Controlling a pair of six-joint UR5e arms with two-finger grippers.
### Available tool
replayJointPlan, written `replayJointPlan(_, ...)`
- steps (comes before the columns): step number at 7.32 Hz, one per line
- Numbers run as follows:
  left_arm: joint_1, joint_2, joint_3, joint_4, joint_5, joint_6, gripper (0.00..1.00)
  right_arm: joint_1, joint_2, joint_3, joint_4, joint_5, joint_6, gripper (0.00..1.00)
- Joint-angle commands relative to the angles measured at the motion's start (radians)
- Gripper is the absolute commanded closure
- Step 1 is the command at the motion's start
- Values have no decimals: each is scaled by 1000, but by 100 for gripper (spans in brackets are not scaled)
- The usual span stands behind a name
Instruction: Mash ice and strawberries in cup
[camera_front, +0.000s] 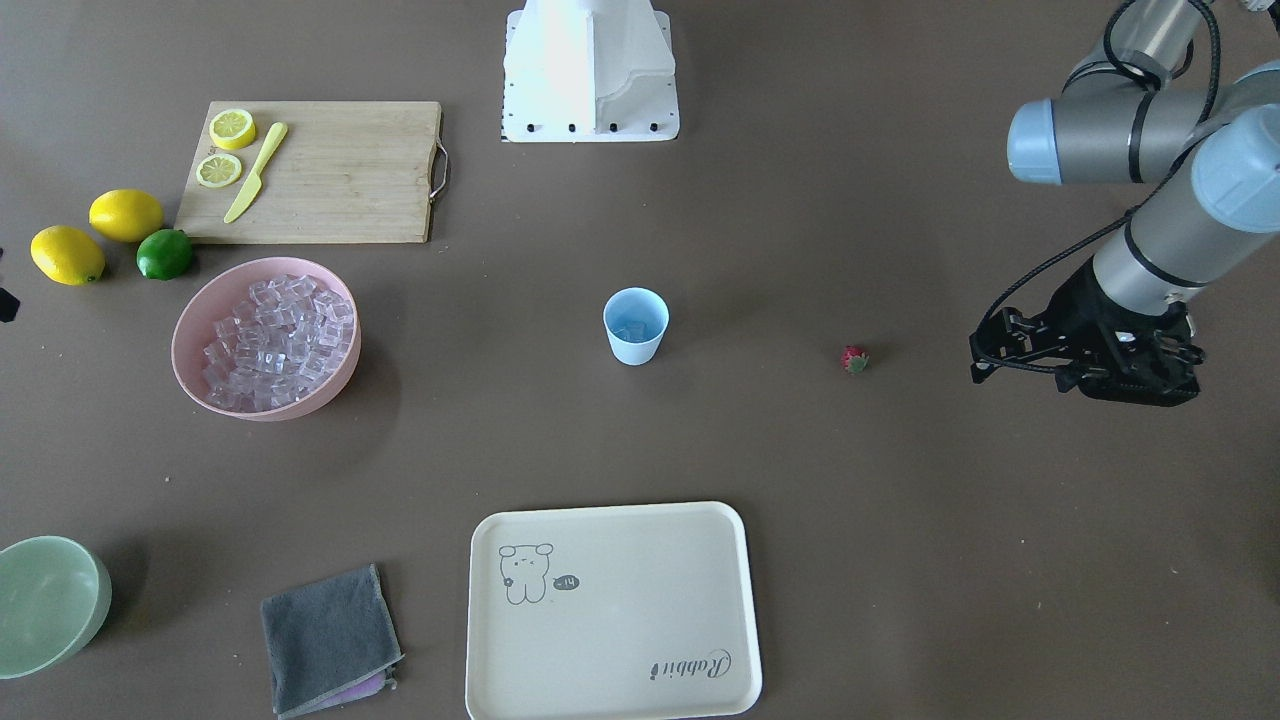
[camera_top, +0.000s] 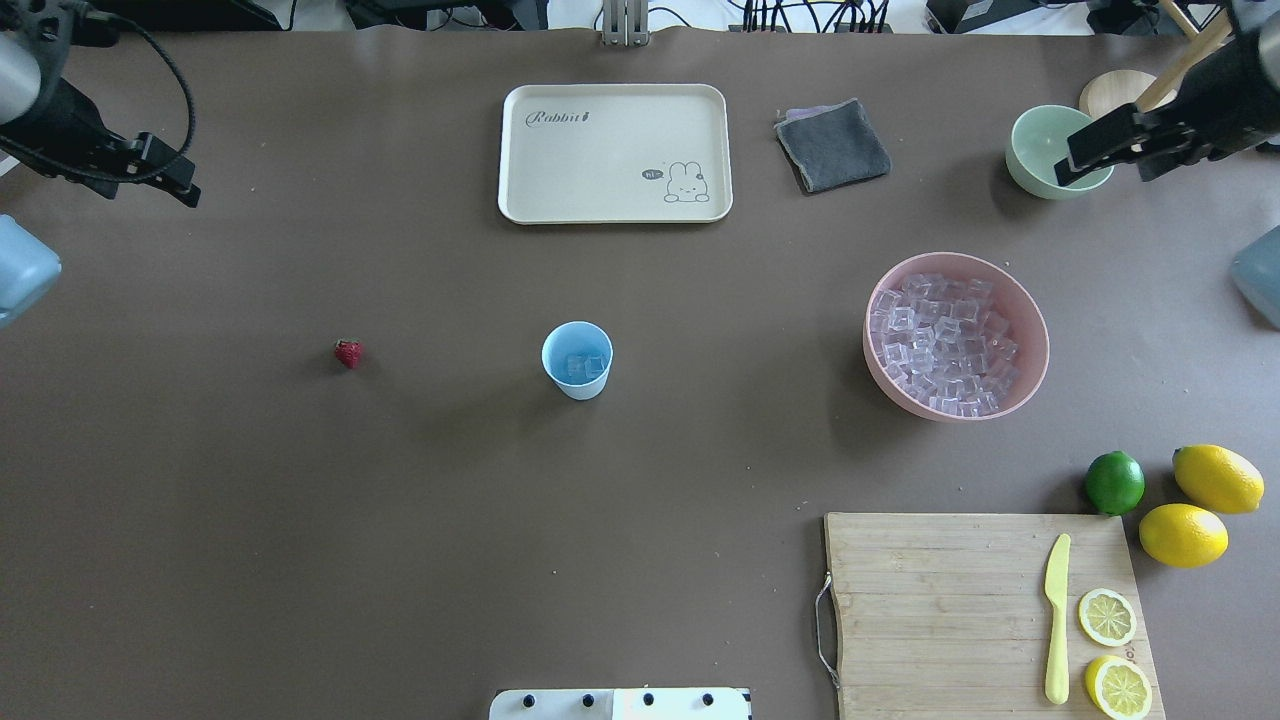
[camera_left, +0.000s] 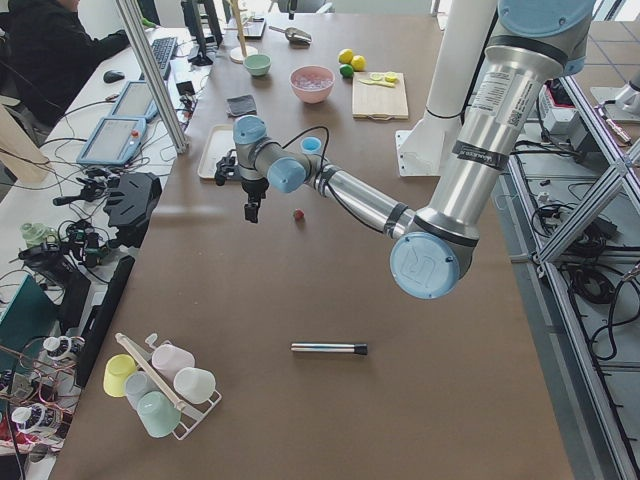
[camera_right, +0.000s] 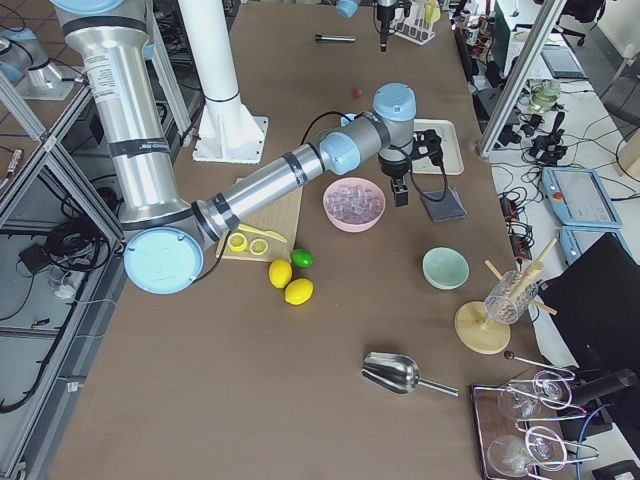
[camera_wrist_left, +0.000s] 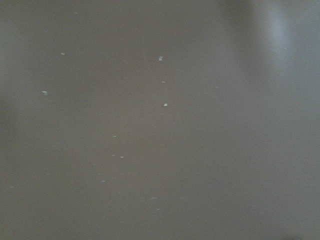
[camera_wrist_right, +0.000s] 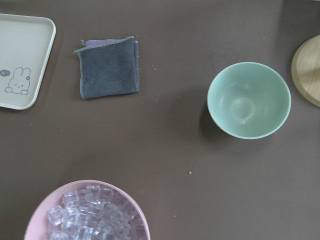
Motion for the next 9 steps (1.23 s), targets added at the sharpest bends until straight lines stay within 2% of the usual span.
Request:
replayJointPlan(1,68,-18,40,-73,31,-55,1,223,-38,-35,-173,17,-356,1)
replayJointPlan(2,117,-33,36,-86,31,-90,1,292,-102,-43,-231,18,-501,1)
replayJointPlan(3,175,-57,39,-100,33,-157,1,317,-188,-54,-228,-2,-595,1)
replayJointPlan(4,181,-50,31,-118,33,-158,1,379,-242,-43,-228,-43,-681,1)
replayJointPlan(5,182,-24,28,-118,36,-153,1,398,-303,-45,-224,-42,-726,1)
replayJointPlan(9,233,-41,82,-124,100,-155,1,346,-374,-119,-109,-35,-662,1)
